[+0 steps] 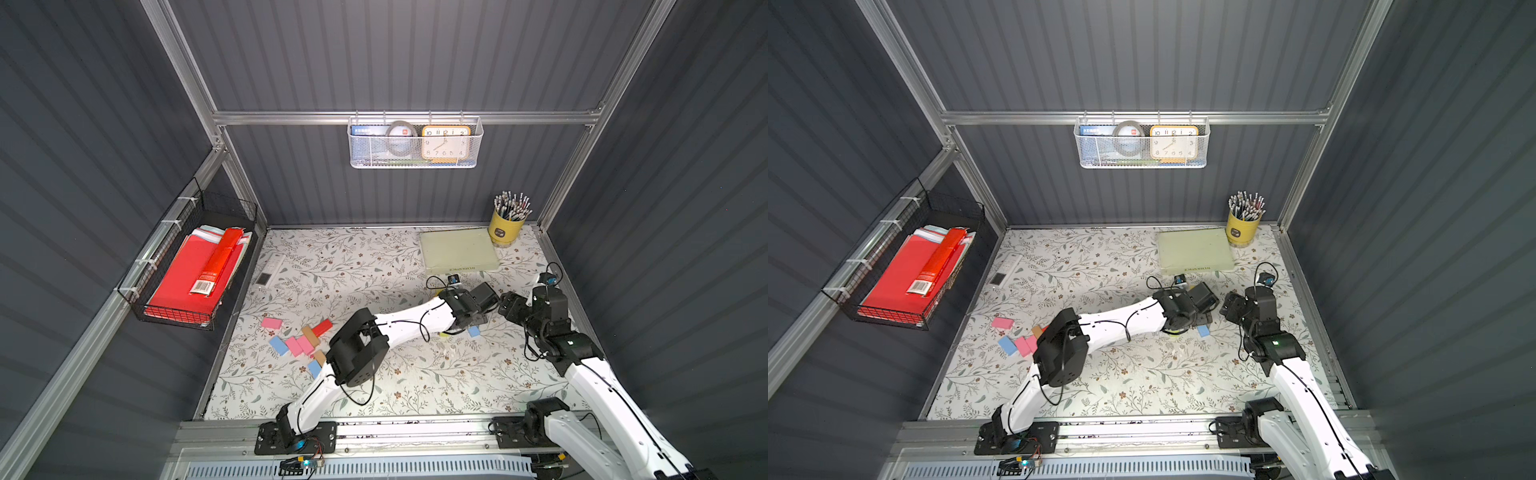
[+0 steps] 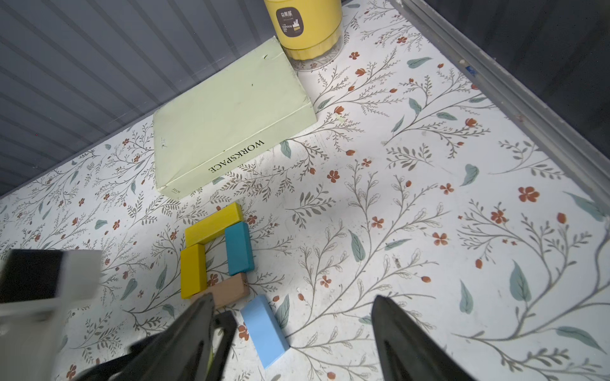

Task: Assemble the number 8 with building blocks
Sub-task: Place the building block at the center of the board, then assemble the building block at the center of the board.

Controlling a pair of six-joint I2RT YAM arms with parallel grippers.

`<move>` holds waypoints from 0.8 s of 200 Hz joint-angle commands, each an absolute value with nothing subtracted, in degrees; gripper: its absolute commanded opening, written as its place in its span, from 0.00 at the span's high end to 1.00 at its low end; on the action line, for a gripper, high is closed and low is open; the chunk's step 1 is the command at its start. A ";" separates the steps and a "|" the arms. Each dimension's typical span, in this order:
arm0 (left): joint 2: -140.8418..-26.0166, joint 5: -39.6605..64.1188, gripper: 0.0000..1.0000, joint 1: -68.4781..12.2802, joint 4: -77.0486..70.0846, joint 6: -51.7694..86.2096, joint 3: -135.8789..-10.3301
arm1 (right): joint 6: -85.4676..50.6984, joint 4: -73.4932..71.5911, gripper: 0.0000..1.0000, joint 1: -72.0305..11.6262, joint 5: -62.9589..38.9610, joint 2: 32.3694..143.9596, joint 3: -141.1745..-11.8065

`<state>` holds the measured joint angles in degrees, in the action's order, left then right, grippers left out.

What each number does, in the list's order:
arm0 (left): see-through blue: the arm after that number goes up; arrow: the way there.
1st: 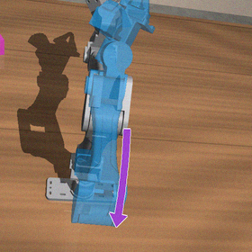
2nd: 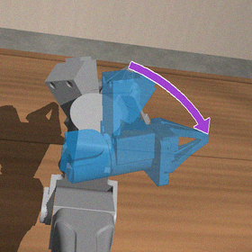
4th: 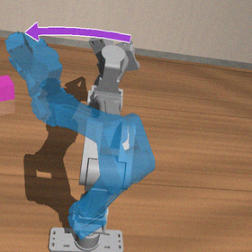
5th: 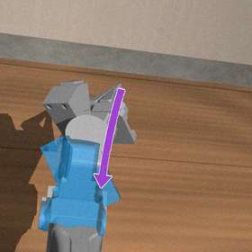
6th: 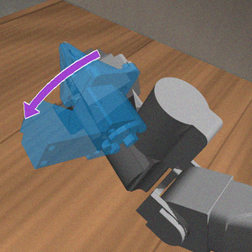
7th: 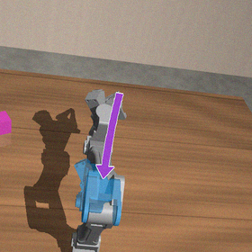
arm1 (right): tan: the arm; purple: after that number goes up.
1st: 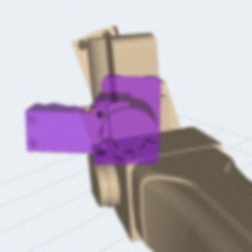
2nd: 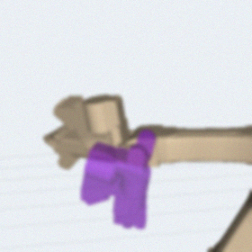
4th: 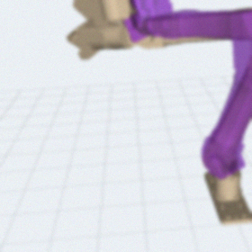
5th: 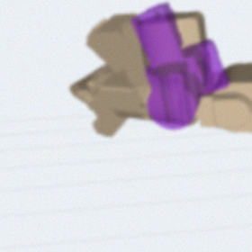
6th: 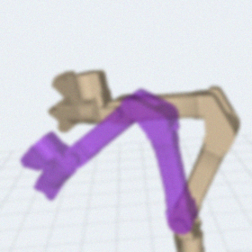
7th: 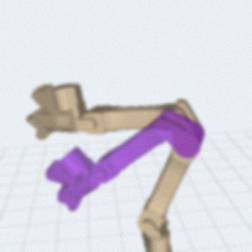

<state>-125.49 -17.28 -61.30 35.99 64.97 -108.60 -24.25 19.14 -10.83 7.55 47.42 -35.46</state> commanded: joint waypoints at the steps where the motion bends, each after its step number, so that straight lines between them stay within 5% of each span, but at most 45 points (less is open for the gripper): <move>1: -114.03 -24.57 0.06 -56.42 35.44 62.81 -103.06 | -24.04 20.57 0.19 -10.38 2.37 49.18 -36.63; 45: -99.86 -25.04 0.01 -45.28 26.59 53.00 -88.62 | -22.21 22.91 0.17 -11.08 -10.18 62.25 -37.60; 160: -82.23 -15.02 0.01 -25.97 12.51 24.93 -67.49 | -19.16 19.51 0.22 -21.02 1.55 80.85 -41.28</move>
